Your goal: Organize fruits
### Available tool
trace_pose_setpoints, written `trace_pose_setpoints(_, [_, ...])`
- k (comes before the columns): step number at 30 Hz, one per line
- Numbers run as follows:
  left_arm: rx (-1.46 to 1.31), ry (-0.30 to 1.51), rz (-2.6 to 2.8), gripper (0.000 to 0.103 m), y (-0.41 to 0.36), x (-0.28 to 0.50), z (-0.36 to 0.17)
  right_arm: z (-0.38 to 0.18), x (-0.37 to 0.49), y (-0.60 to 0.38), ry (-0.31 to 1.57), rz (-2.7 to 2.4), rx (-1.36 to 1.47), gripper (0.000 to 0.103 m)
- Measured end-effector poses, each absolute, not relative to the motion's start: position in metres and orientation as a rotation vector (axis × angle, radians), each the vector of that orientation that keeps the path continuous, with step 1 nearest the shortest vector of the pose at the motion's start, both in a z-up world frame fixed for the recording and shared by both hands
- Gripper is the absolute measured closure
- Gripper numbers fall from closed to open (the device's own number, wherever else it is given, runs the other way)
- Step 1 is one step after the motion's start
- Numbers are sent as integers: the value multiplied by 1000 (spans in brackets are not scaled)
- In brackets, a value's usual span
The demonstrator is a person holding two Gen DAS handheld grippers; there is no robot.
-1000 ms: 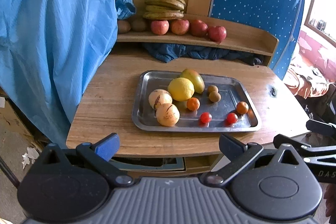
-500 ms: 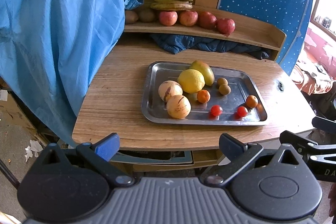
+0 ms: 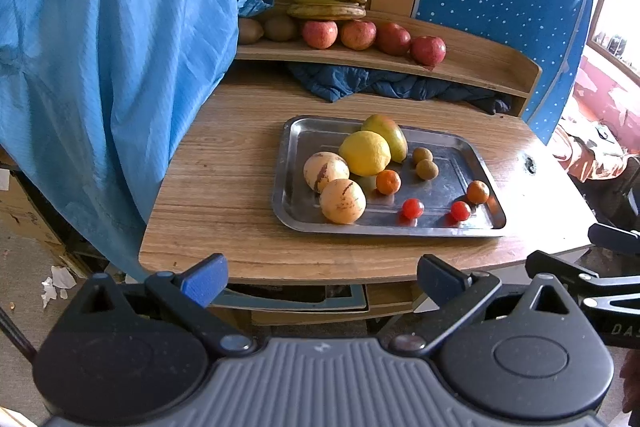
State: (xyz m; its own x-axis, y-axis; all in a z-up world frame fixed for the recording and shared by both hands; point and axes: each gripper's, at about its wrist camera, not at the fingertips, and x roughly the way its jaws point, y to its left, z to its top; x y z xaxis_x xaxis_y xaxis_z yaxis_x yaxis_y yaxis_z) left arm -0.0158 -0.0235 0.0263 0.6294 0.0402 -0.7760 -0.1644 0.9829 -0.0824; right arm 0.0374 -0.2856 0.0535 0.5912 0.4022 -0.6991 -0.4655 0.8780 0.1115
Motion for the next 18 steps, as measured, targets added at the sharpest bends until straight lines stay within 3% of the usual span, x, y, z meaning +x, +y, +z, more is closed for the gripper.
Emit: trace_pose_setpoints(18, [-152,890,112,1,-25,-18,26,55,34,-286,793,508,-88,1])
